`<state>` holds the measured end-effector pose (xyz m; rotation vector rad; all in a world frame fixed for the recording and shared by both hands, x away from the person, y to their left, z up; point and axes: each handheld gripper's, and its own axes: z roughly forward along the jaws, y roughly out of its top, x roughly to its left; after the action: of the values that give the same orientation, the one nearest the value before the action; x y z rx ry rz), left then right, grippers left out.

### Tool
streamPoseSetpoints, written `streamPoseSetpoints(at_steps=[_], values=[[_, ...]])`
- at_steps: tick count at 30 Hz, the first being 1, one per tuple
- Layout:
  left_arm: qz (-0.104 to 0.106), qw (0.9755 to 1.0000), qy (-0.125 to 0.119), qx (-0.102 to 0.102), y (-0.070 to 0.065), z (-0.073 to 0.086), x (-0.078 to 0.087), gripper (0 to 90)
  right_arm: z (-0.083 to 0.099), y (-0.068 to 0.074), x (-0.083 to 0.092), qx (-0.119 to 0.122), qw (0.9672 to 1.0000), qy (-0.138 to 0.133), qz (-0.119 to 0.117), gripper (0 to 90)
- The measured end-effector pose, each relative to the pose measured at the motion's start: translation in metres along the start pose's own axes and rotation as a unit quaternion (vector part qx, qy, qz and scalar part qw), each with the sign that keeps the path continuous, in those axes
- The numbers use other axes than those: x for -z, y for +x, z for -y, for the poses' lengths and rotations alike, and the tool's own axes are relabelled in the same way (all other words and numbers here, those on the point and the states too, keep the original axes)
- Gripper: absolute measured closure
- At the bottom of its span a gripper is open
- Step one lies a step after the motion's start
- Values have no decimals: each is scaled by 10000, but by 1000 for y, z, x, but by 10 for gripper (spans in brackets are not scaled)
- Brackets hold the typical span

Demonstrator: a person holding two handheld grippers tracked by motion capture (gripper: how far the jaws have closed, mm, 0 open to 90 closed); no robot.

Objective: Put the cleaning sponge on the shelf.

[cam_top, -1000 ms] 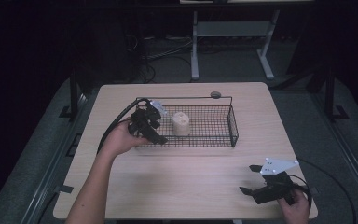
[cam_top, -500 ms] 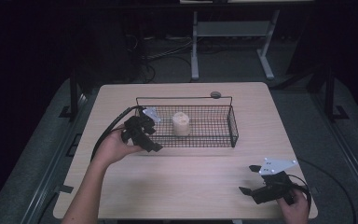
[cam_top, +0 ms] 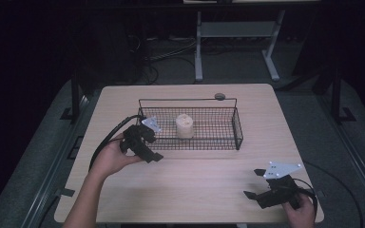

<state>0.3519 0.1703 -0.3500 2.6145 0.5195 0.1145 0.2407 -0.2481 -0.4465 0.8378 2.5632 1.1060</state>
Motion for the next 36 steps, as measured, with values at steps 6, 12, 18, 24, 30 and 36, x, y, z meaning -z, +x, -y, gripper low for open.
streamPoseSetpoints(at_steps=[6,12,18,24,30,36], values=[[21,10000,-35,1,-5,8,1,251,1,-1,1,-24,10000,-13,-7,142],[35,10000,-50,-20,-11,13,1,251,2,-1,1,-15,10000,1,13,142],[41,10000,-44,-40,-16,22,0,250,2,-1,1,-39,10000,26,15,142],[46,10000,-54,-29,-19,31,0,250,3,-2,1,-52,10000,23,25,142],[10,9999,-116,30,-23,40,2,241,3,-1,1,-51,10000,39,25,143],[-21,9999,-160,51,-27,48,4,240,3,-1,0,-49,10000,47,16,142]])
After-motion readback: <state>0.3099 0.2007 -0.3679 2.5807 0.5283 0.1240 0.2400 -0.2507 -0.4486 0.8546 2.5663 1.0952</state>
